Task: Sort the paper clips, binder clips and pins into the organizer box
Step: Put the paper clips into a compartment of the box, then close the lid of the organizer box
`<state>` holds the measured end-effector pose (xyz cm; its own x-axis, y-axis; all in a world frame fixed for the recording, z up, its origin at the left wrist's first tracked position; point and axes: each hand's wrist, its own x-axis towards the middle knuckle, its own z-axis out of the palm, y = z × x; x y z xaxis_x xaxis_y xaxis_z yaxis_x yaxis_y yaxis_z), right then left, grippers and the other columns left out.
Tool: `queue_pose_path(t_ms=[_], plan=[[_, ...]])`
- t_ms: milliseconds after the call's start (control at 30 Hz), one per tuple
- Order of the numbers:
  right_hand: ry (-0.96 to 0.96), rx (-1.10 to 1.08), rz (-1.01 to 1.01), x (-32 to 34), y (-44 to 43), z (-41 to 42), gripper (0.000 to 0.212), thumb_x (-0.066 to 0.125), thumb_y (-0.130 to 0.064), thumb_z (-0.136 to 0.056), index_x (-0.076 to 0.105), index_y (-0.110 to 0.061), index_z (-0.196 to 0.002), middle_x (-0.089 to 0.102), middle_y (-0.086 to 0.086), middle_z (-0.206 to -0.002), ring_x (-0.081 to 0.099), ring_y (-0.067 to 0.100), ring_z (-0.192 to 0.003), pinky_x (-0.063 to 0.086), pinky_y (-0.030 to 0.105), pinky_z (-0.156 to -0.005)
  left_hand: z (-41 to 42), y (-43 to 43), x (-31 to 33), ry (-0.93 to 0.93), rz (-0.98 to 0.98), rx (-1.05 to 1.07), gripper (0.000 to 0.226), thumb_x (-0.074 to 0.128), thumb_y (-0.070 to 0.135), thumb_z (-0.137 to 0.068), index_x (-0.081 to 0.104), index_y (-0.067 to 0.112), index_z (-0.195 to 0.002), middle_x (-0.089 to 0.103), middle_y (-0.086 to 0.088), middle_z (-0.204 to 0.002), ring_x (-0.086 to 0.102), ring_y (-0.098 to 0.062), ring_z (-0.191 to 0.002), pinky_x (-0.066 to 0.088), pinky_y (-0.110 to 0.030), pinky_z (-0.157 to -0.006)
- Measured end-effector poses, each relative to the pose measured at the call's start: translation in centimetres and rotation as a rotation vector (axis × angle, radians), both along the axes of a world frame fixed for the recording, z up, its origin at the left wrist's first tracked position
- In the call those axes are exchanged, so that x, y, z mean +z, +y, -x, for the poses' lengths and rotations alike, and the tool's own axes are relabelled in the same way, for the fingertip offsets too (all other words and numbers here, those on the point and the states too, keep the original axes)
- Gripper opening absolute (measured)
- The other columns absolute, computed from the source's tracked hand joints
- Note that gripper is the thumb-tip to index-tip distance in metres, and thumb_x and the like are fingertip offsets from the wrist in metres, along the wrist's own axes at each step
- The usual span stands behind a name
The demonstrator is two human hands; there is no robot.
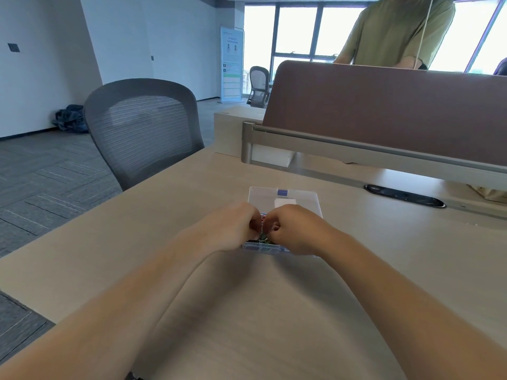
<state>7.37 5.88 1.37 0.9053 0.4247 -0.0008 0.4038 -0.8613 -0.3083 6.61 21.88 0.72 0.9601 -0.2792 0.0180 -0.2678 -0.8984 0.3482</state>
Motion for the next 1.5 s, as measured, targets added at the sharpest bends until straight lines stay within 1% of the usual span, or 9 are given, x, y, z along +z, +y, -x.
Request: queue_pose_path(t_ms=[300,500,633,767,867,967,1100,1333,1500], plan=[[0.024,0.0,0.02,-0.8,0.0,-0.5,0.024,0.056,-0.014,-0.084,0.059,-0.027,-0.064,0.059,-0.001,-0.067,0.055,0.023,-0.068,0.036,0.026,-0.053,-0.1,0.1,-0.3,-0.031,-0.017,-0.005,0.017,0.062,0.015,-0.08,0.057,0.025,-0.067,0.055,0.005,-0.064,0.052,-0.018,-0.062,0.032,-0.026,-0.049],[-0.07,-0.008,-0.065,0.1,-0.7,-0.6,0.018,0.058,-0.017,-0.09,0.075,-0.022,-0.09,0.069,0.0,-0.087,0.063,0.021,-0.079,0.054,0.031,-0.068,-0.4,0.5,0.6,-0.124,0.081,0.005,0.005,0.062,0.027,-0.09,0.063,0.025,-0.086,0.056,0.008,-0.08,0.055,-0.014,-0.079,0.034,-0.024,-0.061],[-0.16,-0.12,-0.109,0.5,-2.0,-1.2,0.02,0.053,-0.018,-0.095,0.073,-0.019,-0.094,0.069,-0.001,-0.091,0.061,0.015,-0.078,0.051,0.027,-0.067,-1.1,0.2,1.8,-0.126,0.202,0.143,0.029,0.048,0.041,-0.098,0.06,0.017,-0.087,0.059,0.004,-0.076,0.052,-0.009,-0.067,0.036,-0.022,-0.058],[-0.153,-0.281,-0.17,0.2,-3.1,-2.5,0.018,0.052,-0.023,-0.096,0.068,-0.019,-0.09,0.068,0.0,-0.087,0.061,0.013,-0.072,0.043,0.021,-0.057,-3.2,-0.4,1.3,-0.077,0.36,0.288,0.046,0.036,0.056,-0.097,0.063,0.019,-0.089,0.065,0.0,-0.085,0.055,-0.012,-0.072,0.044,-0.026,-0.067],[-0.123,-0.426,-0.257,-0.4,-4.5,-4.1,0.017,0.054,-0.026,-0.094,0.065,-0.019,-0.083,0.066,0.0,-0.079,0.062,0.015,-0.069,0.047,0.026,-0.056,-4.9,-0.7,0.6,-0.032,0.543,0.401,0.035,0.045,0.051,-0.096,0.062,0.02,-0.094,0.062,0.003,-0.082,0.056,-0.011,-0.072,0.045,-0.026,-0.066],[-0.094,-0.536,-0.302,-0.8,-6.0,-5.5,0.022,0.055,-0.027,-0.091,0.062,-0.012,-0.076,0.063,0.003,-0.07,0.057,0.016,-0.061,0.047,0.03,-0.055,-6.4,-0.6,-0.1,-0.065,0.421,0.439,0.017,0.057,0.036,-0.093,0.064,0.02,-0.094,0.063,0.004,-0.083,0.057,-0.011,-0.074,0.046,-0.026,-0.064],[0.017,-0.604,-0.324,-1.8,-6.8,-6.4,0.029,0.054,-0.032,-0.091,0.052,-0.014,-0.068,0.051,0.0,-0.061,0.048,0.013,-0.053,0.035,0.025,-0.049,-7.8,-0.3,-0.8,-0.013,0.5,0.459,0.029,0.053,0.035,-0.091,0.062,0.013,-0.075,0.057,-0.007,-0.069,0.055,-0.024,-0.066,0.041,-0.031,-0.061],[0.093,-0.623,-0.536,-2.6,-6.7,-7.4,0.036,0.056,-0.036,-0.093,0.051,-0.011,-0.067,0.046,0.0,-0.052,0.044,0.014,-0.05,0.037,0.028,-0.053,-8.3,-0.5,-2.4,0.028,0.644,0.487,0.038,0.05,0.036,-0.095,0.069,0.013,-0.071,0.064,-0.003,-0.059,0.055,-0.019,-0.056,0.041,-0.029,-0.064],[0.055,-0.65,-0.671,-2.2,-6.9,-7.1,0.047,0.055,-0.039,-0.093,0.068,0.005,-0.103,0.07,0.021,-0.103,0.065,0.031,-0.083,0.052,0.039,-0.075,-7.9,-0.5,-2.3,0.027,0.762,0.492,0.034,0.051,0.034,-0.094,0.069,0.008,-0.083,0.067,-0.003,-0.072,0.055,-0.019,-0.06,0.045,-0.031,-0.066]])
